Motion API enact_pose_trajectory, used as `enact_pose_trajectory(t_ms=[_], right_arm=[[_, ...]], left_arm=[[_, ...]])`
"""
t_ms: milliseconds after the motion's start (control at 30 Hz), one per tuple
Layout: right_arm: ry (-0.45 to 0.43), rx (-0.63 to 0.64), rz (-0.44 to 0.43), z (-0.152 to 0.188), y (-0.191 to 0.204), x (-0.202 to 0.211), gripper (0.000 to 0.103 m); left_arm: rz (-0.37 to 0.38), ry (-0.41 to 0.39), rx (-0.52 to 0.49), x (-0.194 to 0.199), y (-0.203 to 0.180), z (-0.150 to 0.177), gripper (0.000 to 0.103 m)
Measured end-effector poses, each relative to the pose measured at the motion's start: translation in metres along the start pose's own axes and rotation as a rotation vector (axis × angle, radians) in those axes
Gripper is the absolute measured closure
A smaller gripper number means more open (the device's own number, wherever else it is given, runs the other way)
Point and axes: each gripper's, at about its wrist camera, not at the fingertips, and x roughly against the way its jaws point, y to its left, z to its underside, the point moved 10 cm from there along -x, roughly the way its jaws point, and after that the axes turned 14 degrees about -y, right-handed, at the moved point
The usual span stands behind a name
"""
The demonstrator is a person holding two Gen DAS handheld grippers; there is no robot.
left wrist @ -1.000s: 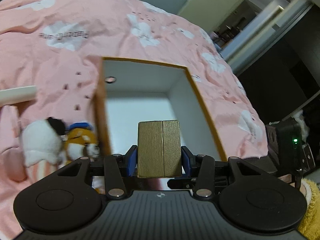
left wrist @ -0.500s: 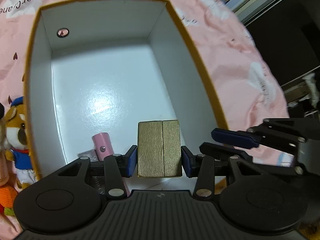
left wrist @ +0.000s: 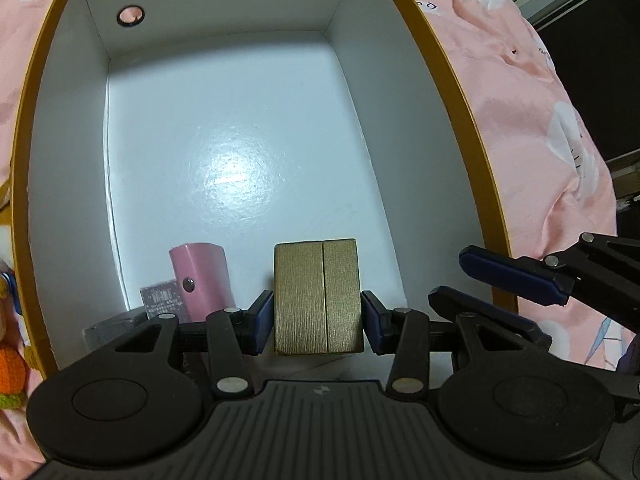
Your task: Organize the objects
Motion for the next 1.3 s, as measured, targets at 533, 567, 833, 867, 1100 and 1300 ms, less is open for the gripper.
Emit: enact_pose_trajectory(t_ms=[533,567,833,867,1100,1300], right_arm=[[0.039,-0.027,-0.016,0.005,0.016,-0.001,0.078],[0.043,-0.029,-0.031,0.005,0.020,-0.001,0.077],[0.139,0.057,-0.157,-0.012,0.046,-0.027,0.049],[0.163,0.088,-0.184,-0.013,0.051,-0.032,0.046],[0.352,0.289,-0.245,-0.007,0.066,-0.065,0.038],[0.499,0.368,-0.310,-0.005,0.075,-0.082,0.037]], left_arm=[[0.127,-0.066,0.082,0.030,0.005,-0.014,0.057],[0.130,-0.095,0.072,0.039,0.007,-0.018,0.057],[0.044,-0.233,-0.049,0.083,0.028,-0.035,0.057],[0.036,-0.236,-0.050,0.084,0.031,-0.035,0.057],[0.042,-0.240,-0.016,0.087,0.045,-0.027,0.057],[0.039,-0.248,0.031,0.087,0.060,-0.031,0.061]])
